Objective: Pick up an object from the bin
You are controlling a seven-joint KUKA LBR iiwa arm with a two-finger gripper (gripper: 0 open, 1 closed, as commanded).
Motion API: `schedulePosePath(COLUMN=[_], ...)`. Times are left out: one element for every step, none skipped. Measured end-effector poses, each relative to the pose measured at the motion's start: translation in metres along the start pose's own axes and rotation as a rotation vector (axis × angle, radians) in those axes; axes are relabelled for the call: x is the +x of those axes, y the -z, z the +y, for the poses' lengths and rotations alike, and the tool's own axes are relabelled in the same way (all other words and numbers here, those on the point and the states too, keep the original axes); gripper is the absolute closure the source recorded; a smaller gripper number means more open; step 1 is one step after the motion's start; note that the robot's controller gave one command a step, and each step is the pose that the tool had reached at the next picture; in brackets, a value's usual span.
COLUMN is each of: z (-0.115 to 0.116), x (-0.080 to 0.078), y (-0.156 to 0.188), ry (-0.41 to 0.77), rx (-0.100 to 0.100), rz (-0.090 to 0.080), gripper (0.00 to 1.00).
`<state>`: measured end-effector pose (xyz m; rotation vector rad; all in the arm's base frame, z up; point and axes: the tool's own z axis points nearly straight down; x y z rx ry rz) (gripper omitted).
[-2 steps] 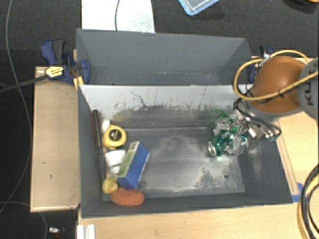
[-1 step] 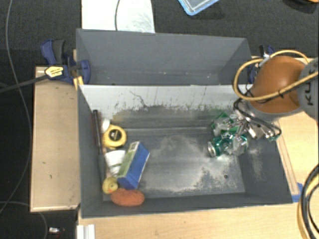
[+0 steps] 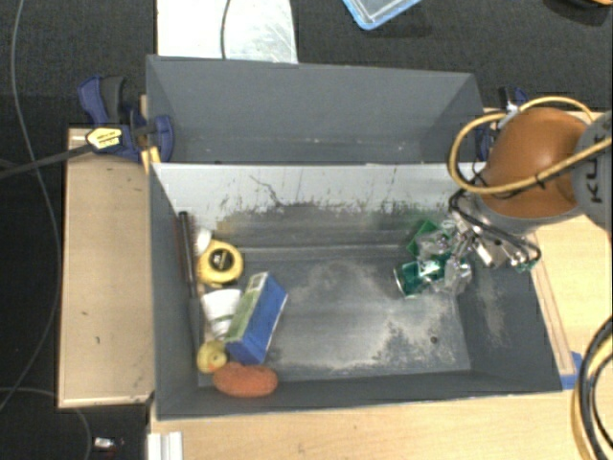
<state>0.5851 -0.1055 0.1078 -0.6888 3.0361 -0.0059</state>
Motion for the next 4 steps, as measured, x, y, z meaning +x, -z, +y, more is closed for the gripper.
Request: schedulePosePath(z=[0.0,0.002,0.01,0.001], x=[0.0,0.002,0.008,0.002], y=[0.0,0.06,0.135,0.161], ry=[0.0,0.012,0.003,0.003], rx=[0.0,-0.003,-0.004,-0.002], rz=[0.0,0.002,0.004,-0.001], gripper=[1.0,1.0,1.0,1.0])
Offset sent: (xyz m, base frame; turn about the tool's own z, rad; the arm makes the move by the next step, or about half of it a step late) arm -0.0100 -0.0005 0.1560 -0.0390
